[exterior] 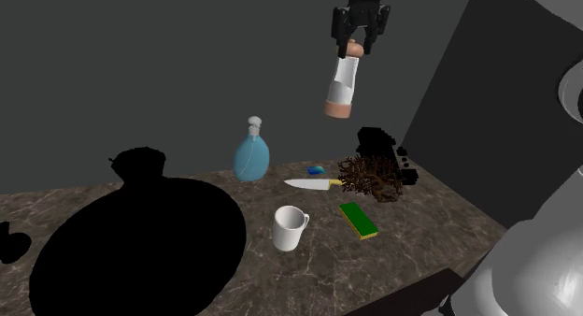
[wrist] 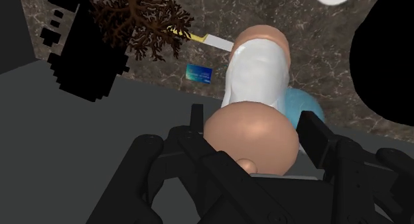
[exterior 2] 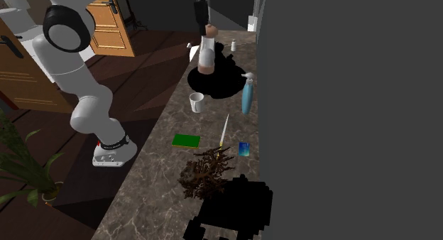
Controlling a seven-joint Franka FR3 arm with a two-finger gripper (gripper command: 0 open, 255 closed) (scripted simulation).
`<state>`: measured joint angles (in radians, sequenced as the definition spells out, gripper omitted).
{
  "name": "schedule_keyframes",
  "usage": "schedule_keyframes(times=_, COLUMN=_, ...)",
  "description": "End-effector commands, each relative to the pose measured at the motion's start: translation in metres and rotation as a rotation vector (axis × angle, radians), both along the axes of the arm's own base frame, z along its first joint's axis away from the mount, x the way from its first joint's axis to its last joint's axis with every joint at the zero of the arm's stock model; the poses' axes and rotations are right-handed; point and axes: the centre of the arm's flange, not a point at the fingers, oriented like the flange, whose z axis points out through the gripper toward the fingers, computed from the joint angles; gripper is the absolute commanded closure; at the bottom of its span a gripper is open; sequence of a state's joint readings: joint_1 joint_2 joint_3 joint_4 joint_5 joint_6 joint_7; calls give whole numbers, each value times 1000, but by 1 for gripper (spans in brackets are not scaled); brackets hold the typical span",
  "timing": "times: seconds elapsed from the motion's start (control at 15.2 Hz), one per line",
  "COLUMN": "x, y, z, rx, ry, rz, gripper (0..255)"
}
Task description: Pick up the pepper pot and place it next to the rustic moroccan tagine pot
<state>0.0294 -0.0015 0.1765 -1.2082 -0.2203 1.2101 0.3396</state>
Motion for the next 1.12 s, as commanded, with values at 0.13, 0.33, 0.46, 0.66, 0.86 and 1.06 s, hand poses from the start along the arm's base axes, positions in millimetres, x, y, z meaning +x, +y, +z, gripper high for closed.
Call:
schedule_keyframes(times=0.13, x=-24, y=49, z=-2, rx=0, ry=0, rz=-1, gripper=255)
schedule_keyframes(times=0.33, x=-40, y=85, z=-2, rx=0, ry=0, rz=-1, gripper=255)
schedule_keyframes(times=0.46, x=-51, y=109, z=-2, rx=0, ry=0, rz=-1, gripper=255)
schedule_keyframes(times=0.66, x=-67, y=145, z=-2, rx=0, ry=0, rz=-1, gripper=255)
schedule_keyframes(times=0.86, x=-84, y=181, z=-2, rx=0, ry=0, rz=-1, gripper=255)
schedule_keyframes(times=1.06, x=-100, y=217, z=-2, rx=0, ry=0, rz=-1, gripper=255)
